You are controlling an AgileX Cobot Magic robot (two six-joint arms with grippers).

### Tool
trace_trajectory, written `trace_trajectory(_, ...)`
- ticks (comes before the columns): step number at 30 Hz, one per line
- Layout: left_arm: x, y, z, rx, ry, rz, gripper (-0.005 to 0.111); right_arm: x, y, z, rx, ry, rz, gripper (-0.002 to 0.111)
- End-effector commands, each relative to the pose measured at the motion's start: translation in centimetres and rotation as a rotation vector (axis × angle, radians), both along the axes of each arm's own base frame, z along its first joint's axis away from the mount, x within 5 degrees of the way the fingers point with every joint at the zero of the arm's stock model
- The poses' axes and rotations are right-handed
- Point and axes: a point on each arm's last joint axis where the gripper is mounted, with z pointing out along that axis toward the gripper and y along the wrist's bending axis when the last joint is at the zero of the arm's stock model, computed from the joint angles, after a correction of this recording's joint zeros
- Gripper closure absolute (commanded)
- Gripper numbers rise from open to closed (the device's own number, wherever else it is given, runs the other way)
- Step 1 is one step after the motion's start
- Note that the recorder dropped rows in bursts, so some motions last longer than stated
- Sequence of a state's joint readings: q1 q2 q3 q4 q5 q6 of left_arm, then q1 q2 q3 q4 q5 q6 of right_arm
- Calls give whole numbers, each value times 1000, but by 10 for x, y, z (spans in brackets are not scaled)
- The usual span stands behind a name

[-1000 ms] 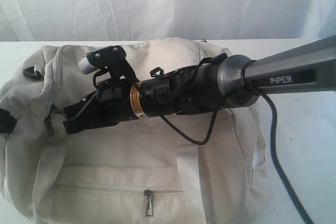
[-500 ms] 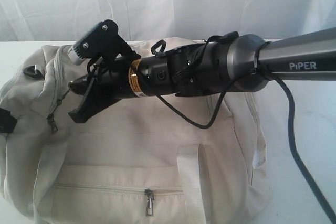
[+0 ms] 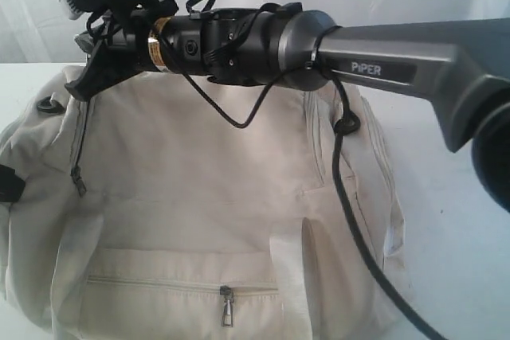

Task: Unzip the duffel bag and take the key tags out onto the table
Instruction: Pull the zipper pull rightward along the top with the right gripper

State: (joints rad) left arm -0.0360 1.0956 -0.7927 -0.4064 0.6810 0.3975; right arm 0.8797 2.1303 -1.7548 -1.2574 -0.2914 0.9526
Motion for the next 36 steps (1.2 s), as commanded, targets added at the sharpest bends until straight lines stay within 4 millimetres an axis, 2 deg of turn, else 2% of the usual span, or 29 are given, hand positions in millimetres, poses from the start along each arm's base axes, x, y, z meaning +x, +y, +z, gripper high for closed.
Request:
trace_trajectory(1, -7, -2, 0, -24, 41, -16, 107, 21, 10, 1, 3, -37, -99, 108)
trace_trajectory(6, -7, -2, 0, -24, 41, -16, 107, 47, 8, -9, 16, -23, -171, 108)
trace_trajectory(9, -7, -2, 0, -24, 41, -16, 107, 71, -8, -11, 62, 47, -242, 108)
trace_trajectory(13, -5, -2, 1, -23, 25, -8, 107, 83, -20, -13, 52, 73, -339, 108)
trace_trajectory(21, -4, -2, 1, -22, 10, -2, 107, 89, -27, -16, 20, 93, -450, 108)
trace_trajectory(25, -3, -1, 2, -27, 3, 16, 107, 93, -33, -19, 43, 172, -541, 108)
trace_trajectory(36, -1, 0, 3, -28, -23, 37, 107, 88, -50, 10, 6, 156, -693, 108)
